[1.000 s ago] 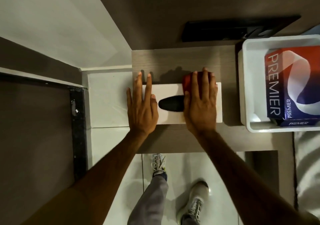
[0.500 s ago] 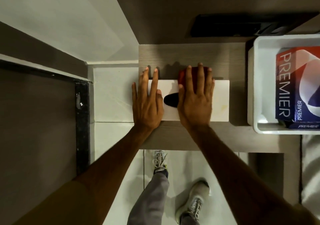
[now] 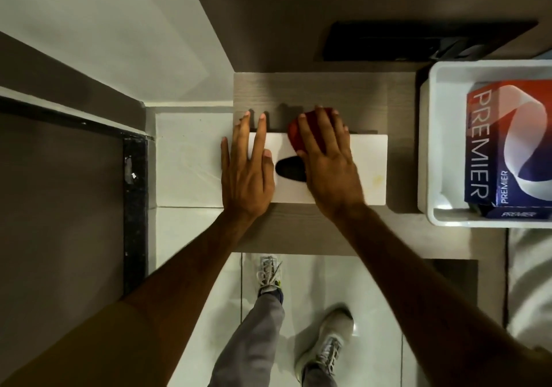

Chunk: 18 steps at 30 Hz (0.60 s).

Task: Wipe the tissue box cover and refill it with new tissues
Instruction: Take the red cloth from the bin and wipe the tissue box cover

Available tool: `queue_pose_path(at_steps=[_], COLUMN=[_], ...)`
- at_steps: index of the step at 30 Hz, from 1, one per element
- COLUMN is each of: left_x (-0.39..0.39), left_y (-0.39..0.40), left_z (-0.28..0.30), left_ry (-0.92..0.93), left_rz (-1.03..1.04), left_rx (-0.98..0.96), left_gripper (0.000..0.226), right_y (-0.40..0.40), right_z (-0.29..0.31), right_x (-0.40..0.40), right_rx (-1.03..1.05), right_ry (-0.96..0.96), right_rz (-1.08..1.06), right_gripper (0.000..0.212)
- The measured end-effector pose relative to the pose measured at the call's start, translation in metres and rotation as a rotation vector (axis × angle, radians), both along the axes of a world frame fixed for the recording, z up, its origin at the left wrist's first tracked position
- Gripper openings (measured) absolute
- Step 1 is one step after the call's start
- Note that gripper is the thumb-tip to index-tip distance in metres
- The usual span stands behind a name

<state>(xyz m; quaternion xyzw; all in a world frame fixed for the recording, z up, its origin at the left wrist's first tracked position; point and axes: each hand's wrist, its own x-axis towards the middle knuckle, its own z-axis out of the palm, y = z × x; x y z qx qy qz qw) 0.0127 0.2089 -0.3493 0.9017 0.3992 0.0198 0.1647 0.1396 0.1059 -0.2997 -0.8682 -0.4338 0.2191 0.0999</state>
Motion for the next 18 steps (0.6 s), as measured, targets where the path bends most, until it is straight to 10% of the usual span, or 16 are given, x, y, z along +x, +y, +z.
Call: queue_pose_path(at_steps=[10,18], left_x=[0.001,-0.002], left_y=[-0.011,-0.009], left_z=[-0.003,-0.004], left_ry=[0.0,-0.014], left_rz=[-0.006,-0.012], left_rx=[0.03,0.042], left_gripper=[0.054,0.053], right_y=[-0.088,-0.102], right_z=[0.001,-0.011], right_x=[-0.027,-0.056], right_rx=[0.037,0.038], right_ry=[0.065,-0.038], right_rz=[-0.364,-0.065], right_gripper=[0.061,0.076])
